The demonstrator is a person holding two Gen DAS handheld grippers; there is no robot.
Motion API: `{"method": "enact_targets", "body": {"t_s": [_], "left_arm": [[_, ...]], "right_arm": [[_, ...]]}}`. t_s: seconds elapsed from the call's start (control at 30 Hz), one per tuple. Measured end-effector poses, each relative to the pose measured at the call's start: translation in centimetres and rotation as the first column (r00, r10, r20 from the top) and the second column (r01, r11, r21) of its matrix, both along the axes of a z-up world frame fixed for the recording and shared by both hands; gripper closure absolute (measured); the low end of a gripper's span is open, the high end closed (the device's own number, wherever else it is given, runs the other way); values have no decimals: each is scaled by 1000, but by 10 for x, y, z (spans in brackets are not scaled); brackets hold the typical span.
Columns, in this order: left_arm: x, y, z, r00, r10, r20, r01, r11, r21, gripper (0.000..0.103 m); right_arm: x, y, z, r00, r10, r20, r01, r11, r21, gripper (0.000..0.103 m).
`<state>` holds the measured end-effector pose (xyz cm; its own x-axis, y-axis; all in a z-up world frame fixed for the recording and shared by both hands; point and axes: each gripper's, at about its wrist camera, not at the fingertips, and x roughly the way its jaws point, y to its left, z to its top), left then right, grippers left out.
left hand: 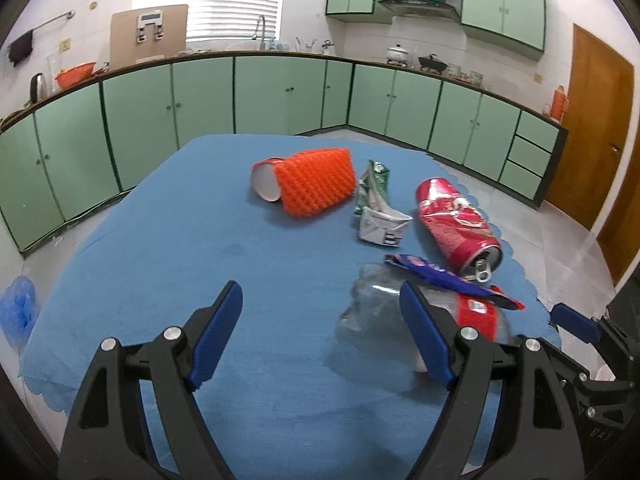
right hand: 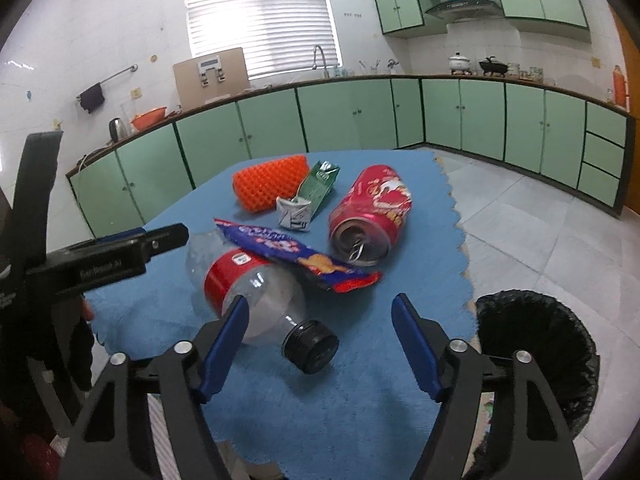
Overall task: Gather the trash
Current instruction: 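Move both tools back over the trash on the mat, then grasp the clear plastic bottle by its cap with the right tool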
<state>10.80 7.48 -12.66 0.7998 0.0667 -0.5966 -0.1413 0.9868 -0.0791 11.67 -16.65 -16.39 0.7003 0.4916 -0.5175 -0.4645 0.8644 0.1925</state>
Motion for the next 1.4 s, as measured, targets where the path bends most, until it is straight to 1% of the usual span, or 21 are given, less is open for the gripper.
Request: {"method": "enact_targets", "body": {"t_s": [0.33, 0.47, 0.6, 0.67, 0.77, 0.9, 1.0, 1.03, 1.07, 1.1, 1.13, 1.17, 1.33, 1.4], "left_arm": [[-3, 14, -12, 998, 31, -47, -30, 999, 11, 25], [-7, 19, -19, 997, 32, -74, -31, 999, 11, 25], [-8, 23, -27, 994, 37, -100, -38, 999, -4, 25], [-8, 24, -29, 993, 39, -108, -40, 999, -10, 25], [-6, 24, -29, 992, 42, -117, -43, 999, -8, 25], [-6, 25, -30, 991, 43, -123, -45, 999, -12, 25], [-6, 25, -30, 991, 45, -123, -47, 999, -9, 25], [-6, 26, -30, 991, 48, -124, -50, 999, -10, 25], [-5, 27, -30, 991, 50, -125, -52, 999, -11, 25], [-5, 28, -30, 991, 52, -125, -54, 998, -11, 25], [-5, 29, -30, 991, 54, -125, -56, 998, -10, 25], [-5, 29, -30, 991, 55, -124, -57, 998, -10, 25], [-4, 30, -29, 991, 57, -122, -59, 998, -11, 25], [-4, 29, -29, 991, 56, -123, -58, 998, -10, 25]], "right_arm": [[4, 13, -14, 996, 75, -51, -75, 997, -10, 45], [5, 14, -13, 995, 85, -55, -85, 996, -9, 46], [6, 15, -12, 993, 100, -63, -101, 995, -9, 52], [6, 17, -11, 991, 119, -68, -120, 993, -11, 53], [7, 19, -11, 986, 149, -78, -150, 989, -8, 54], [10, 24, -14, 982, 166, -86, -168, 986, -16, 47], [17, 28, -19, 980, 169, -104, -171, 985, -1, 48], [18, 30, -20, 979, 173, -110, -173, 985, 4, 50], [18, 31, -20, 976, 184, -116, -184, 983, 15, 56], [18, 32, -20, 973, 197, -119, -196, 980, 20, 66], [17, 33, -19, 970, 210, -119, -209, 978, 23, 70], [15, 35, -19, 965, 232, -119, -231, 973, 23, 71], [11, 38, -15, 964, 241, -109, -241, 970, 18, 71], [12, 39, -15, 966, 235, -109, -235, 972, 16, 69]]}}
